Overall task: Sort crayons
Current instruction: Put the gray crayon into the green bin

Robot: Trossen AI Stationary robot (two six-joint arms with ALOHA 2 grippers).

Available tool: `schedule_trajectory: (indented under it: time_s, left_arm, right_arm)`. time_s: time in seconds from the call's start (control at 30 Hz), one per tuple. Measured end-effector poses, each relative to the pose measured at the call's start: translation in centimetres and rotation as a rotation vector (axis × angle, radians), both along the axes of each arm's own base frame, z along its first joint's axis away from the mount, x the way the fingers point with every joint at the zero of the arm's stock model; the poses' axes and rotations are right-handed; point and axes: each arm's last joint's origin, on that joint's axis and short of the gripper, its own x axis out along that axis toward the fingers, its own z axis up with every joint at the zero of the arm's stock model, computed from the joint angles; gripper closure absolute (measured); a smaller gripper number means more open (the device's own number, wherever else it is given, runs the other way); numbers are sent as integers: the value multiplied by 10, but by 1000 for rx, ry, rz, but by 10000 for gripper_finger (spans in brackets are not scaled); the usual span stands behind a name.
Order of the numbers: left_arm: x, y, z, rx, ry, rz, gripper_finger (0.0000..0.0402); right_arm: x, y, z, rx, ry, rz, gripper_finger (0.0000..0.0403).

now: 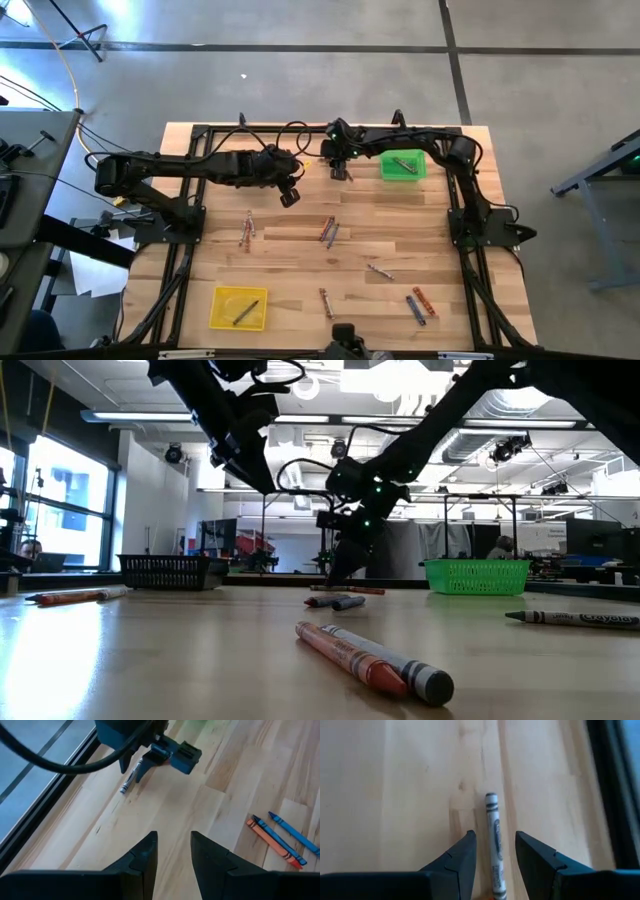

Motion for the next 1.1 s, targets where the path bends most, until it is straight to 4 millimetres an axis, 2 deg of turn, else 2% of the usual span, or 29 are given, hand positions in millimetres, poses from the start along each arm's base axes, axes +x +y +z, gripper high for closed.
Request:
schedule_trajectory:
  time_s: [0.3,0.4,0.53,0.9,1.1]
  left_arm:
    - [0,0,0,-3,4,-1,300]
    - [0,0,0,-4,6,-2,300]
    - [-1,0,-1,-5,9,-2,300]
    - [-1,-2,-1,-16,6,6,300]
    - [-1,-4,-1,-18,8,0,300]
  right_arm:
    - [1,-12,-8,123,17,-36,275]
    - [1,-14,-7,177,2,-53,292]
    - [0,-17,-7,202,3,-89,336]
    - [-4,-17,-8,219,35,-100,349]
    - [-12,-21,-8,253,78,-112,389]
